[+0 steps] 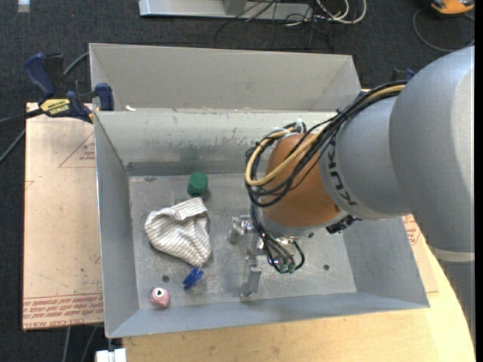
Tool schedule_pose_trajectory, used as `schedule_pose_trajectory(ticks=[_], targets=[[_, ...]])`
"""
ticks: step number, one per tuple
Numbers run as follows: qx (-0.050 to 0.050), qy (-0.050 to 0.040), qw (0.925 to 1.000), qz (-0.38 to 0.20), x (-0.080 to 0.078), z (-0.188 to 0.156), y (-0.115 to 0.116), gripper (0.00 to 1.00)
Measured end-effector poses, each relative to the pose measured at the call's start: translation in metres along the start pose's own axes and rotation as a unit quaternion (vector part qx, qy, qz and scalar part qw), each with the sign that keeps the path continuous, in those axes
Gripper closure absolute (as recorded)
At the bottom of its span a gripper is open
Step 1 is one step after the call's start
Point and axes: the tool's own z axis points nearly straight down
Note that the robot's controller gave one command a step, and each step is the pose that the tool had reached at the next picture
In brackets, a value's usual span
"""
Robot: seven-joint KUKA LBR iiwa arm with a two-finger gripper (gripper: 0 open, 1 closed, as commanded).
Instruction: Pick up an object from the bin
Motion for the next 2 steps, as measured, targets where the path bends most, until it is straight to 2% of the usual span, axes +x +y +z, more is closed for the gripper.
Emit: schedule_pose_trajectory(ticks=[1, 2], targets=[[0.001, -0.0003, 0.9991, 0.041, 0.011, -0.037, 0.015, 0.0], [-0.001, -0.0018, 0.9998, 0.018, -0.017, 0.005, 0.076, 0.0]])
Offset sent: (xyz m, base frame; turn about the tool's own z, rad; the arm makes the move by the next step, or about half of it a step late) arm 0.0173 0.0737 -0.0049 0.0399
